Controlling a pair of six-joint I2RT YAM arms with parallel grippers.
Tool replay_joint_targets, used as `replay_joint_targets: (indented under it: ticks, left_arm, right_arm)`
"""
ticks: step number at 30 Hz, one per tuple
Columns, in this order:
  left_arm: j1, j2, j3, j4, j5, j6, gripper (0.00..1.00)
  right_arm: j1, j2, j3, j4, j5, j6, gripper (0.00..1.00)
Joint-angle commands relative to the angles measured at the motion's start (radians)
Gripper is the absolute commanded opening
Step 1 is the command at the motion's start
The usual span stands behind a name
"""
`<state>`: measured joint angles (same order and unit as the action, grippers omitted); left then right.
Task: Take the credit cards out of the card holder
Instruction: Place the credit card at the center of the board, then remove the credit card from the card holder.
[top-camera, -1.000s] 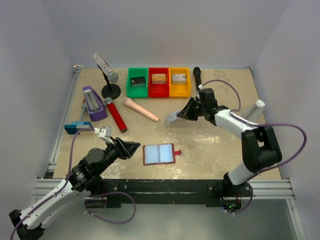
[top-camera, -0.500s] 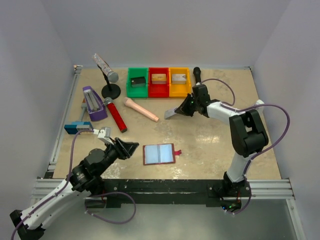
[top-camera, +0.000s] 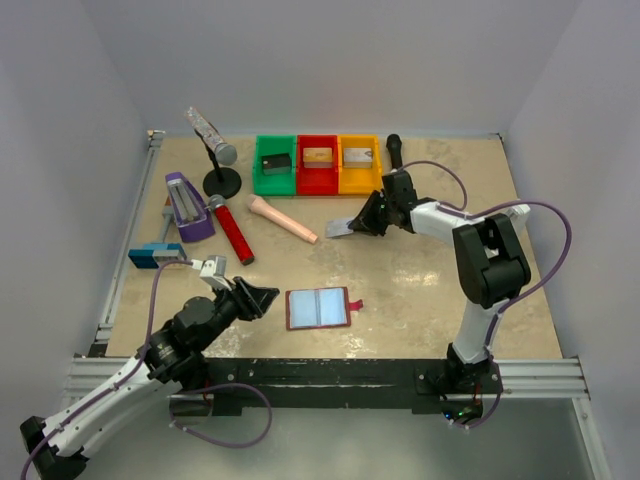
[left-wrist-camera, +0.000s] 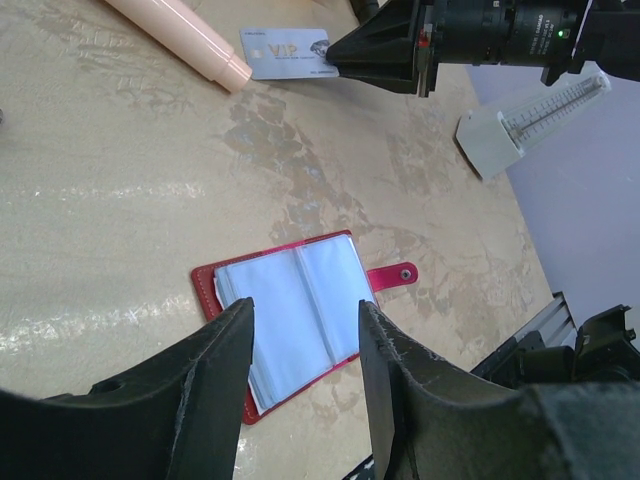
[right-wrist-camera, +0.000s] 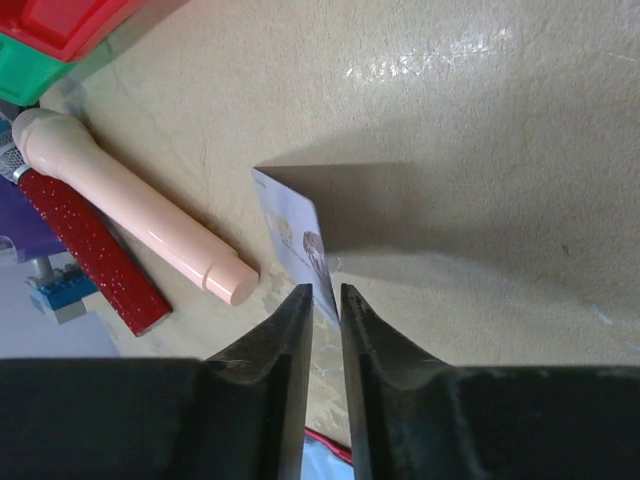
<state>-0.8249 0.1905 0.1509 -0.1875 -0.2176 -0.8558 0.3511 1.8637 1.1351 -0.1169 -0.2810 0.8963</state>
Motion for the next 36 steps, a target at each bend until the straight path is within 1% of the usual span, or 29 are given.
replay_joint_targets:
  ticks: [1, 9, 11, 14, 17, 20, 22, 26, 29, 32, 36]
  left_arm:
    - [0.003, 0.006, -0.001, 0.040, -0.006, -0.015, 0.50]
    - [0.003, 0.009, 0.003, 0.036, -0.008, -0.015, 0.51]
    - [0.003, 0.009, 0.003, 0.033, -0.009, -0.015, 0.52]
    - [0.003, 0.012, 0.004, 0.026, -0.011, -0.014, 0.52]
    - [0.003, 0.042, -0.002, 0.028, -0.016, -0.022, 0.53]
    - [0.003, 0.130, 0.001, 0.039, 0.018, -0.029, 0.53]
    - [0.003, 0.200, 0.003, 0.072, 0.053, -0.040, 0.52]
    - [-0.005, 0.331, -0.008, 0.170, 0.110, -0.068, 0.49]
    - [-0.020, 0.403, -0.011, 0.247, 0.119, -0.089, 0.49]
    - [-0.042, 0.449, -0.008, 0.279, 0.118, -0.101, 0.49]
    - [-0.052, 0.464, -0.008, 0.278, 0.098, -0.118, 0.49]
  right_arm:
    - [-0.001, -0.008, 0.046, -0.020, -0.004, -0.011, 0.27]
    - [-0.011, -0.046, 0.051, -0.067, 0.025, -0.040, 0.41]
    - [-0.021, -0.079, 0.028, -0.073, 0.038, -0.057, 0.42]
    - [-0.015, -0.184, -0.015, -0.093, 0.072, -0.143, 0.42]
    - [0.031, -0.305, -0.098, -0.081, 0.068, -0.229, 0.42]
    - [0.127, -0.398, -0.170, -0.101, 0.065, -0.328, 0.42]
    - [0.204, -0.457, -0.239, -0.104, 0.066, -0.365, 0.41]
    - [0.339, -0.524, -0.357, -0.057, 0.054, -0.350, 0.40]
    - [0.396, -0.538, -0.426, -0.015, 0.049, -0.312, 0.40]
    - [0.414, -0.560, -0.489, 0.031, 0.063, -0.280, 0.41]
    - [0.417, -0.592, -0.532, 0.030, 0.098, -0.272, 0.45]
